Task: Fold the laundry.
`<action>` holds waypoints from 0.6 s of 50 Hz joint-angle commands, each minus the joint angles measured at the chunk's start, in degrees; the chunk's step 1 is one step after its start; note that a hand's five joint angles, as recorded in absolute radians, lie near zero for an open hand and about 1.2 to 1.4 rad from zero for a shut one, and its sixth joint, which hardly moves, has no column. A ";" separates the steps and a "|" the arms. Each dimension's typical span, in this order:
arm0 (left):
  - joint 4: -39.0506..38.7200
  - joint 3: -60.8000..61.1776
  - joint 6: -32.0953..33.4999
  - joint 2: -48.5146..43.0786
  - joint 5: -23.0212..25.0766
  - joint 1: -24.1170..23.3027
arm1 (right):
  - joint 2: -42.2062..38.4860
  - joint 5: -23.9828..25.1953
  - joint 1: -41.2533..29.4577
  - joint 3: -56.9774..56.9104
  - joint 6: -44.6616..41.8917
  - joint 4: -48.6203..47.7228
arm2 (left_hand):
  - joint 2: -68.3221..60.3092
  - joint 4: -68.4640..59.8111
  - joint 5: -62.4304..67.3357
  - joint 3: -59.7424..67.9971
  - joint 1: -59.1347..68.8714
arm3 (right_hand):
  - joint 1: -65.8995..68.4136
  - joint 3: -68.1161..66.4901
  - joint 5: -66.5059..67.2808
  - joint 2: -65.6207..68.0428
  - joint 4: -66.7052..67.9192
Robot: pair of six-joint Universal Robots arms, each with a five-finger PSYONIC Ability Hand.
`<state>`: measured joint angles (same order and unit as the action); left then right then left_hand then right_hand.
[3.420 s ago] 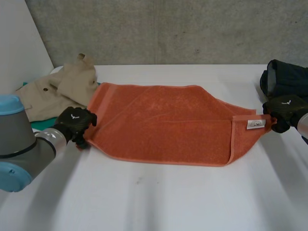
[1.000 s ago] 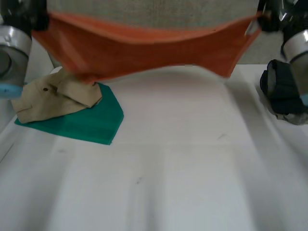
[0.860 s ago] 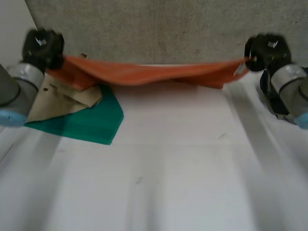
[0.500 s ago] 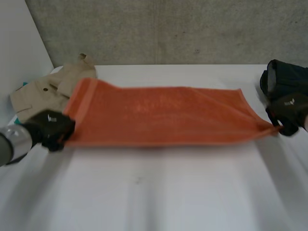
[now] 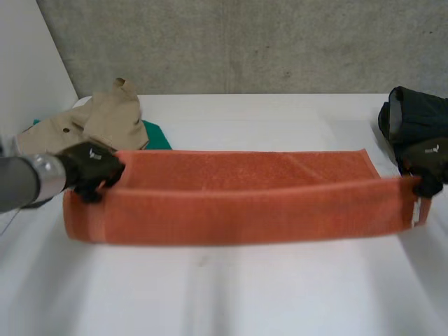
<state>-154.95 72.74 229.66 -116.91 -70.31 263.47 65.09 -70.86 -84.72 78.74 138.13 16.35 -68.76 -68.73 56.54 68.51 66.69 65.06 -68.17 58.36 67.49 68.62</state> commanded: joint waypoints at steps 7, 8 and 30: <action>-5.54 -23.42 -7.20 -14.39 -7.47 -5.33 | -12.96 -8.68 -6.59 -14.57 8.65 -13.62 | -11.24 -11.27 13.46 11.49 13.31 | 14.94 -11.83 11.64 12.51 11.38; -5.63 -25.87 -7.47 -16.06 -7.91 -5.77 | -14.71 -9.64 -7.29 -16.50 9.00 -14.67 | -11.24 -11.27 13.46 11.49 13.31 | 14.94 -11.83 11.64 12.51 11.38; -10.98 -41.46 -8.26 -30.84 -12.13 -9.90 | -34.85 -14.04 -12.05 -35.32 10.32 -23.20 | 58.76 58.73 -56.54 -58.51 -56.69 | -55.06 58.17 -58.36 -57.49 -58.62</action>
